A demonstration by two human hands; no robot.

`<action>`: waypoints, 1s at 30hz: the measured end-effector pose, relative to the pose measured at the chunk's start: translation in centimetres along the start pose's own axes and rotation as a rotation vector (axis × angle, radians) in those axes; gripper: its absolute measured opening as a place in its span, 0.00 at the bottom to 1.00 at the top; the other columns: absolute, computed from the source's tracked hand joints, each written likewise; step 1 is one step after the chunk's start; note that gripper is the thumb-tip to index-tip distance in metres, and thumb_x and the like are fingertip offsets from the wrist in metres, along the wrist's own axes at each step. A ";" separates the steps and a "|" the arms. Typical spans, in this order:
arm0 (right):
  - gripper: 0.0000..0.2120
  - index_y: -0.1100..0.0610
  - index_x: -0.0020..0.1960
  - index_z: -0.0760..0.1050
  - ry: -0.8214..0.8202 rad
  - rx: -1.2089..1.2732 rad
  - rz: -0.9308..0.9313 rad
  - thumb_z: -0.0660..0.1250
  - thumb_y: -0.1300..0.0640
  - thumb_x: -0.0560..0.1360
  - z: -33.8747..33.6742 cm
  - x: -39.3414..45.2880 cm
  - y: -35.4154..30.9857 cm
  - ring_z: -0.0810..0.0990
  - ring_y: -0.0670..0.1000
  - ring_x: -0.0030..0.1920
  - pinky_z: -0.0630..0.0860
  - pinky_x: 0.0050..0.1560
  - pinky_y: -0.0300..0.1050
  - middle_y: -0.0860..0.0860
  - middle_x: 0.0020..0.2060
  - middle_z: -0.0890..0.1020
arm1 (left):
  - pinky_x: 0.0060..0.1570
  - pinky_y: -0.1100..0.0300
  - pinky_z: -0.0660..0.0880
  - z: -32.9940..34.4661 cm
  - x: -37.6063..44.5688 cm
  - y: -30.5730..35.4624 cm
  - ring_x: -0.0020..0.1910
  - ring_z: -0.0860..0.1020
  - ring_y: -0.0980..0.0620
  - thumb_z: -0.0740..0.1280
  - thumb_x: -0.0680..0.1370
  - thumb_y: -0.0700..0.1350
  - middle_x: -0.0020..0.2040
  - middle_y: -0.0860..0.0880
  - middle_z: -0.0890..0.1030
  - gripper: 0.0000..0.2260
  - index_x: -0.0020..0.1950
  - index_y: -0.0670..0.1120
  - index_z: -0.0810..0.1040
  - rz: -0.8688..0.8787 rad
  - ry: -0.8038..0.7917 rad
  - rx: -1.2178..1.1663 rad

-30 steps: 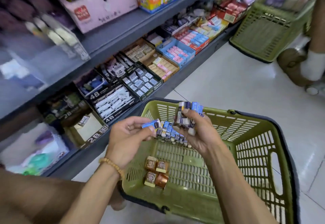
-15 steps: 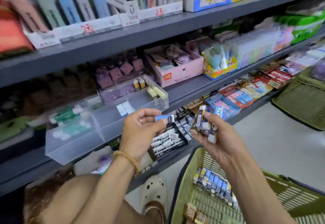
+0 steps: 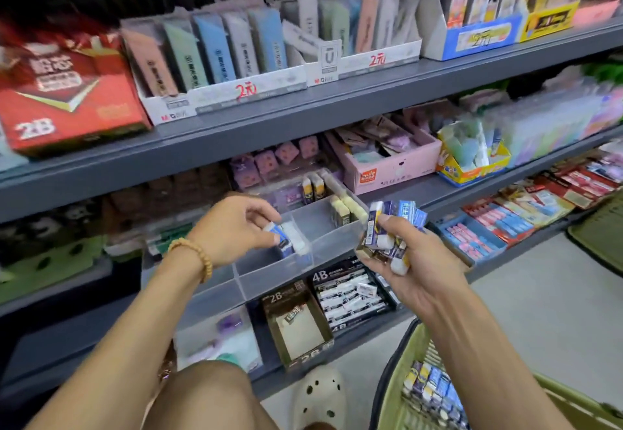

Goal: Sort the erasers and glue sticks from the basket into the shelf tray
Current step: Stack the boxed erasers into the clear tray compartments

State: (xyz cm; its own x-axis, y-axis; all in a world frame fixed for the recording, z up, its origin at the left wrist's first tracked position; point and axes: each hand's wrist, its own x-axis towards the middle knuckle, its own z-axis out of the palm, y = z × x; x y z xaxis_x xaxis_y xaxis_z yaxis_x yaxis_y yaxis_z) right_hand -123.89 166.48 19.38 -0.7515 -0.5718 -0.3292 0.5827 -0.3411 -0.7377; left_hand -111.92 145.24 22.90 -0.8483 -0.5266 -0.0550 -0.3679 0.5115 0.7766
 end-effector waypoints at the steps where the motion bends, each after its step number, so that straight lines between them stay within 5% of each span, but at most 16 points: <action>1: 0.05 0.61 0.51 0.78 0.000 -0.002 0.000 0.69 0.65 0.76 -0.1 0.0 0.1 0.85 0.53 0.39 0.83 0.36 0.50 0.58 0.41 0.85 | 0.34 0.67 0.72 0.2 0.4 0.0 0.29 0.74 0.57 0.76 0.68 0.31 0.35 0.48 0.78 0.11 0.41 0.45 0.81 0.009 -0.053 0.037; 10: 0.03 0.60 0.49 0.79 0.013 -0.007 0.001 0.68 0.64 0.76 -0.3 0.1 0.3 0.85 0.53 0.38 0.83 0.37 0.50 0.57 0.40 0.85 | 0.34 0.68 0.73 2.3 2.0 -1.0 0.29 0.74 0.63 0.76 0.68 0.37 0.35 0.55 0.79 0.09 0.39 0.51 0.82 0.094 -0.126 0.358; 15: 0.07 0.61 0.53 0.79 -0.005 -0.002 -0.001 0.69 0.64 0.76 0.1 0.2 0.5 0.85 0.54 0.41 0.83 0.38 0.50 0.58 0.43 0.84 | 0.40 0.61 0.80 2.1 1.7 -1.5 0.32 0.80 0.59 0.75 0.72 0.42 0.33 0.54 0.81 0.02 0.42 0.48 0.84 0.015 -0.144 0.124; 20: 0.07 0.62 0.52 0.79 -0.049 0.031 0.014 0.69 0.64 0.74 0.7 0.0 0.7 0.84 0.55 0.41 0.83 0.39 0.51 0.59 0.41 0.83 | 0.40 0.61 0.79 2.4 1.2 -1.4 0.30 0.77 0.61 0.75 0.72 0.40 0.35 0.55 0.81 0.05 0.43 0.50 0.83 0.035 -0.094 0.215; 24: 0.18 0.63 0.53 0.79 -0.056 0.056 0.031 0.73 0.60 0.64 1.4 -0.2 0.7 0.83 0.56 0.44 0.83 0.39 0.52 0.59 0.42 0.83 | 0.38 0.65 0.73 2.6 0.8 0.1 0.32 0.76 0.65 0.73 0.74 0.47 0.36 0.58 0.80 0.02 0.42 0.53 0.81 0.127 0.113 0.217; 30: 0.04 0.61 0.48 0.80 -0.088 -0.041 -0.020 0.67 0.65 0.76 2.3 -0.1 0.7 0.82 0.54 0.40 0.83 0.41 0.51 0.59 0.40 0.83 | 0.29 0.69 0.71 4.7 0.7 4.7 0.34 0.80 0.56 0.72 0.75 0.49 0.41 0.53 0.81 0.11 0.57 0.53 0.80 0.209 -0.062 -0.195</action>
State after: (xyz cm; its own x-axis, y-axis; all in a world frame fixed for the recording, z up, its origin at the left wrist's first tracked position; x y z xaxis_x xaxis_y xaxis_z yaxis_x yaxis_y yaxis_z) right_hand -122.69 164.56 20.22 -0.7316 -0.6290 -0.2629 0.5535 -0.3228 -0.7678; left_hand -116.05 150.48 23.57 -0.9219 -0.3779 0.0857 -0.1071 0.4610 0.8809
